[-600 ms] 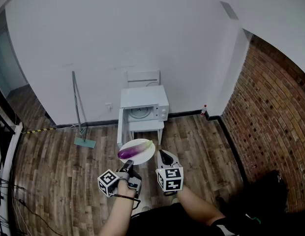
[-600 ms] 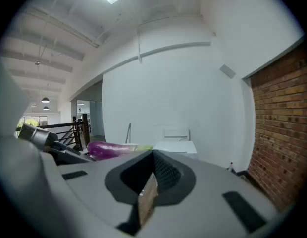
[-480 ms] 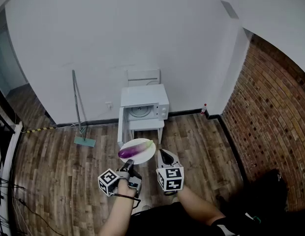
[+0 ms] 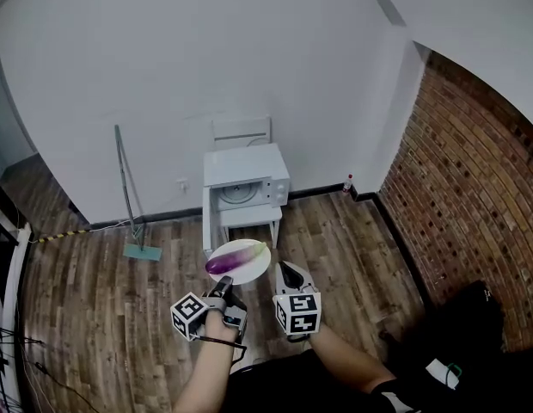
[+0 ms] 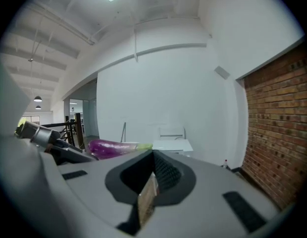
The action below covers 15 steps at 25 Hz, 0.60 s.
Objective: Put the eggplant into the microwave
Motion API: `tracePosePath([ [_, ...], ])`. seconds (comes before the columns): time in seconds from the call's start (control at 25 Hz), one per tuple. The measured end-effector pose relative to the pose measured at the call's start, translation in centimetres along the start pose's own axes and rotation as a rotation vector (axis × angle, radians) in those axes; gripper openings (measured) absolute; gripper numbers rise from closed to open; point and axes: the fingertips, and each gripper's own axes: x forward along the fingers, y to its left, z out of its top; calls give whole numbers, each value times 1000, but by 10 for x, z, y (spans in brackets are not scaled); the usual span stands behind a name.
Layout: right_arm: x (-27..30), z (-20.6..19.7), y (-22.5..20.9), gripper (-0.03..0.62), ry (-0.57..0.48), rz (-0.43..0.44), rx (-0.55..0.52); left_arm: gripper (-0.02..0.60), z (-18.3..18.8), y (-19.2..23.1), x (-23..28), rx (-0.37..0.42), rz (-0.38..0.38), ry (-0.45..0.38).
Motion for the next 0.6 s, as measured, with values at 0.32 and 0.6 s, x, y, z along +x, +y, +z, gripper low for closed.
tracePosePath([
  [0.32,2,-6,-4,12,30,-54,-3,17,6,5,14,-10,17,52],
  [0.6,21,-13,-21,12,57,-66,6,17,11,10,41,-19,46,66],
])
